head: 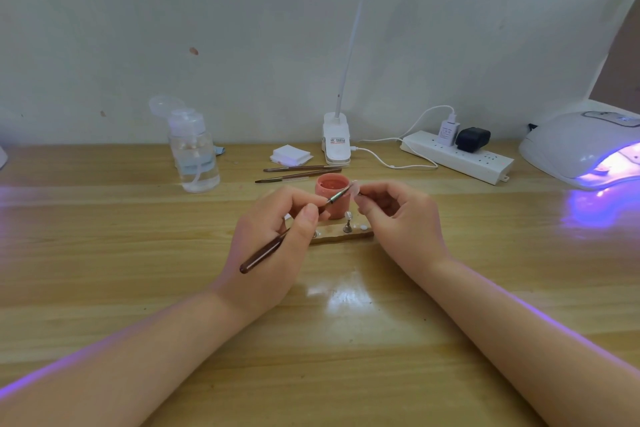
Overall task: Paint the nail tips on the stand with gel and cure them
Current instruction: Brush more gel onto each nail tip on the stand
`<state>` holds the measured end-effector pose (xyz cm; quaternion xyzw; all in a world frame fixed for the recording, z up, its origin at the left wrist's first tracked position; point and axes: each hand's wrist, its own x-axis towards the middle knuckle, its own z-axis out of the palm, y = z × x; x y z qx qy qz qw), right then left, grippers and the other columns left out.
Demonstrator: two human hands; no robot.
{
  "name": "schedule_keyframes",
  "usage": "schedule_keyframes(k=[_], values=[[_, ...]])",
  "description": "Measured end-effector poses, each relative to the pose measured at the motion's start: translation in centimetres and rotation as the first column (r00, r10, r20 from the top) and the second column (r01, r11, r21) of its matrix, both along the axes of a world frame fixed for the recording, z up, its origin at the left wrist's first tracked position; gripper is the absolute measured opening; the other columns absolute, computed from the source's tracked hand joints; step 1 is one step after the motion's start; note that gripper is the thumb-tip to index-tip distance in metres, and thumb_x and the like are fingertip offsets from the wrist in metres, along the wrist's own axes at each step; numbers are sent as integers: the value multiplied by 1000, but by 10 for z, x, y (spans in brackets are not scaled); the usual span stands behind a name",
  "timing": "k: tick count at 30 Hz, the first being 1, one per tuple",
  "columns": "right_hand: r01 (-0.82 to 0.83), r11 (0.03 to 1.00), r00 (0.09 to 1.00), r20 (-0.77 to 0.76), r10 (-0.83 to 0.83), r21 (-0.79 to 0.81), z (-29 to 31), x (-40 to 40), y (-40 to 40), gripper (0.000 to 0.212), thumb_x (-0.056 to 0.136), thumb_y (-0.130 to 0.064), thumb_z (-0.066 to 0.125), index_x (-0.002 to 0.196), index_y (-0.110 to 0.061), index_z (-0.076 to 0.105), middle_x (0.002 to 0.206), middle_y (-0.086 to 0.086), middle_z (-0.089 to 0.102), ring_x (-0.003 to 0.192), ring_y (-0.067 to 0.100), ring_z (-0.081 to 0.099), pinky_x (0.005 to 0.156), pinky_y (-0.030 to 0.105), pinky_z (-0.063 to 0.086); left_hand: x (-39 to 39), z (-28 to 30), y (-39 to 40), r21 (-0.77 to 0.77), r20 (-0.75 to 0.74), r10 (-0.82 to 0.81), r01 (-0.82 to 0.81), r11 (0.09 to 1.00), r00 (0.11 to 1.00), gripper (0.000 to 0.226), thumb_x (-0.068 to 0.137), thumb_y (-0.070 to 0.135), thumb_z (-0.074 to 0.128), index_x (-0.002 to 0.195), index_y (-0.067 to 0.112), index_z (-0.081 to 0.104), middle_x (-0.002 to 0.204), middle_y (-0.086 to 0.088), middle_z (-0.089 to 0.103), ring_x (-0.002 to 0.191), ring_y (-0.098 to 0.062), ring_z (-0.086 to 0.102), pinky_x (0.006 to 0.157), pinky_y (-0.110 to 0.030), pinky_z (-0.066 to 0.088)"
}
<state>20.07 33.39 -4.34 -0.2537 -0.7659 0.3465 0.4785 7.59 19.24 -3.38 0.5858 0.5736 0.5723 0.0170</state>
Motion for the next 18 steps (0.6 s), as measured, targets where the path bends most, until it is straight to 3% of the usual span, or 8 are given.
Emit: schedule_keyframes(k=[5, 11, 18], values=[[-32, 999, 999, -8, 32, -8, 1, 0, -1, 17, 85, -7, 71, 90, -24, 73, 82, -9, 73, 75, 7, 68, 74, 33, 56, -1, 1, 3, -22, -5, 32, -32, 999, 999, 16, 94, 37, 51, 102, 45, 63, 91, 35, 65, 86, 5, 54, 74, -8, 36], [-48, 999, 999, -8, 48, -25, 2, 0, 0, 13, 86, -10, 70, 91, -22, 72, 80, -12, 72, 73, 1, 67, 72, 23, 54, -4, -1, 2, -28, 55, -22, 24, 999, 998, 19, 90, 38, 50, 91, 37, 69, 90, 18, 72, 93, -11, 60, 79, -15, 42], [-72, 996, 997, -9, 72, -56, 3, 1, -1, 9, 88, -13, 69, 92, -20, 71, 83, -6, 73, 79, 13, 70, 77, 45, 55, -6, -1, 4, -13, 163, -40, 43, 999, 986, 18, 92, 36, 53, 93, 38, 71, 90, 5, 74, 90, -11, 65, 79, -16, 48]])
